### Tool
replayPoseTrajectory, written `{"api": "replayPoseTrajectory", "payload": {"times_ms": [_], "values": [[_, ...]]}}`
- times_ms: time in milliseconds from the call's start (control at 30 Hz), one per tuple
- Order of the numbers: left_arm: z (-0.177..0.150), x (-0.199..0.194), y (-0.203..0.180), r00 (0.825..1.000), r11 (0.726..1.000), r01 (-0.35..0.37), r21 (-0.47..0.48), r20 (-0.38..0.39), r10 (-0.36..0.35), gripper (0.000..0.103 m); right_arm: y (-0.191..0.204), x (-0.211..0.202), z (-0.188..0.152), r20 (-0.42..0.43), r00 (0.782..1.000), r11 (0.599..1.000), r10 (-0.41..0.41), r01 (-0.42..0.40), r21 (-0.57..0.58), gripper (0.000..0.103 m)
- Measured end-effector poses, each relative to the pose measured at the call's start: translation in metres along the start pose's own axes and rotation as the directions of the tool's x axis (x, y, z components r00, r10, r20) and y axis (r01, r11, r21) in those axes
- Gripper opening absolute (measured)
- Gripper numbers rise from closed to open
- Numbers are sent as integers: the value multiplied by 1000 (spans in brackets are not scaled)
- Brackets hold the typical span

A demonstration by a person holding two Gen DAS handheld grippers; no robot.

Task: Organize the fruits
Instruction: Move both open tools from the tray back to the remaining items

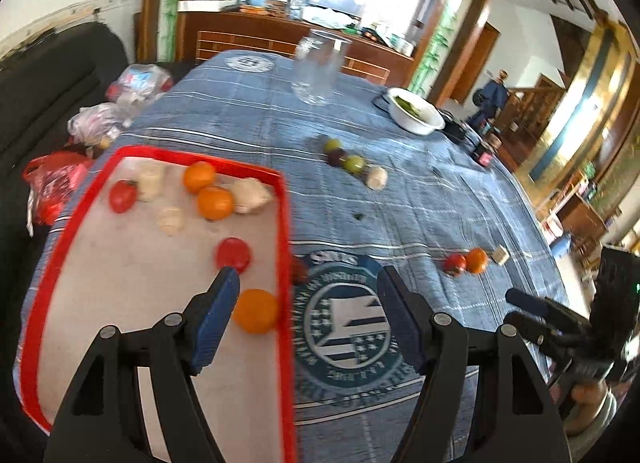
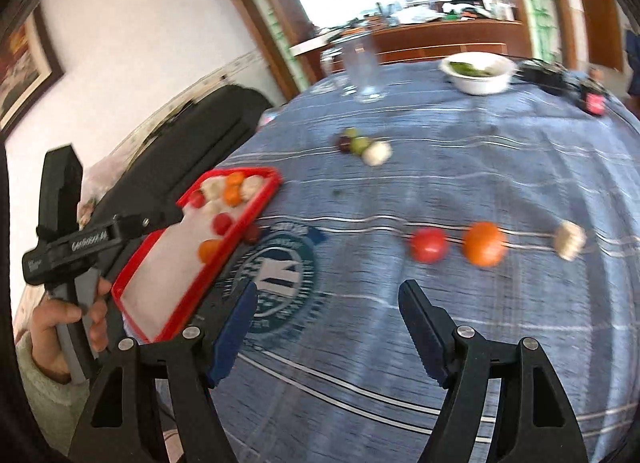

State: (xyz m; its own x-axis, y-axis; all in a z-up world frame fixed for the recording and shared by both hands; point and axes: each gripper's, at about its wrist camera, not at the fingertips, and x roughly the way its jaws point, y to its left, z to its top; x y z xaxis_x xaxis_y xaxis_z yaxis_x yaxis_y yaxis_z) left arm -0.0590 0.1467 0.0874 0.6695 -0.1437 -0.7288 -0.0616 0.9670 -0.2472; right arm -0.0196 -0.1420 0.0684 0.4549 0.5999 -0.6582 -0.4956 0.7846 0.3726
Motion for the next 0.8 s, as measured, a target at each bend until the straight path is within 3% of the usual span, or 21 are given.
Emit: {"api": "replayPoseTrajectory", "payload": {"times_ms": [567, 733, 800], "values": [[-15, 49, -93, 988, 980, 122, 159, -113, -104, 71, -90, -36, 0, 42, 978, 964, -202, 191, 186, 74], [-17, 69, -113, 983, 970, 146, 194, -142, -119, 71, -111, -35, 1, 22, 973, 948, -232, 221, 230, 58], [-17, 76, -121, 981, 965, 151, 214, -154, -120, 71, -116, -33, 2, 18, 971, 943, -240, 229, 243, 58]]}}
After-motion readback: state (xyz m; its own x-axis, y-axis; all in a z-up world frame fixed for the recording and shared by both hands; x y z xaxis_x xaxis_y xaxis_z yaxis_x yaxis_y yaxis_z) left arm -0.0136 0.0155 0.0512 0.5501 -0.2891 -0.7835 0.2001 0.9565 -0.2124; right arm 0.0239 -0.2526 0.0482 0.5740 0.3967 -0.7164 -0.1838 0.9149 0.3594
